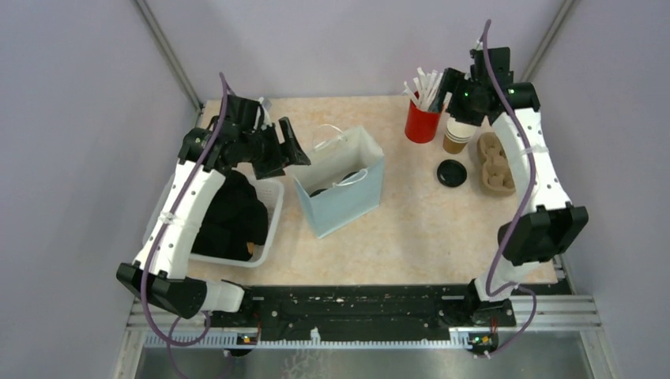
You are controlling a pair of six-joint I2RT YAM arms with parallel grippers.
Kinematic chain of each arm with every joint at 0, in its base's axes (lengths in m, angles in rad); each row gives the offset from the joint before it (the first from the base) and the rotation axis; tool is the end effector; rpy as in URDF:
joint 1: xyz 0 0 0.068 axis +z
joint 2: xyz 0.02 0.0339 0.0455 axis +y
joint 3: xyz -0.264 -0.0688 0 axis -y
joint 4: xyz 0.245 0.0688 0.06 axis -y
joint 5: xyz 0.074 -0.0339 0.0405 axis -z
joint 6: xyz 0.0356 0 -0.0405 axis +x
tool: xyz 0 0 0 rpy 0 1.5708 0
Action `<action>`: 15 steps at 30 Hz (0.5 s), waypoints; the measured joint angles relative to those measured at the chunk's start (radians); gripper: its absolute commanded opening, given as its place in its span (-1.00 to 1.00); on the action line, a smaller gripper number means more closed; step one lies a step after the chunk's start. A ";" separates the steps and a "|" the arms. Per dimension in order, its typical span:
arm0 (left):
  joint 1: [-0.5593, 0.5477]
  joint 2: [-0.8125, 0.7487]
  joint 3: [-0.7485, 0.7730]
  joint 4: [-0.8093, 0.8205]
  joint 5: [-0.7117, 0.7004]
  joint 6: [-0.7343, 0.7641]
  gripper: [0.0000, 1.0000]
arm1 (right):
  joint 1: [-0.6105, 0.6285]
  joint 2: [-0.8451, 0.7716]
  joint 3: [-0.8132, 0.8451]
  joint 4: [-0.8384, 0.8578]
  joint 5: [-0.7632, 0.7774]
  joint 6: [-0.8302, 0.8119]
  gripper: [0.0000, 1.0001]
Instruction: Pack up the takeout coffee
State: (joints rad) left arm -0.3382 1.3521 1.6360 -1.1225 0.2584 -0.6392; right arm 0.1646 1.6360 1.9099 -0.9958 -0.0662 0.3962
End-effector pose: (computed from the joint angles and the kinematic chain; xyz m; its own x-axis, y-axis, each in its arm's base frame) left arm 0.2362 -0.0927 0.4168 -0.8506 -0.3122 -0.4232 -0.0318 0.8337 -0.5513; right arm 0.3341 0.0579 0.4286 -0.6834 0.2768 -0.6755 0.0556 0.9424 0.3300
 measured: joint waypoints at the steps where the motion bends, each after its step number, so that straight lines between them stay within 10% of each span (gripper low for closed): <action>1: 0.000 0.001 0.013 -0.006 -0.010 0.011 0.68 | -0.016 0.027 0.008 0.017 0.001 -0.008 0.40; 15: 0.000 -0.038 0.050 0.005 -0.047 0.104 0.79 | -0.047 0.364 0.105 0.225 0.065 -0.188 -0.04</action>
State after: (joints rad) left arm -0.3382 1.3144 1.6855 -1.1175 0.2119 -0.5350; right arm 0.1177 2.0003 2.0151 -0.7704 -0.0013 0.2085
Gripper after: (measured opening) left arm 0.891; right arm 0.543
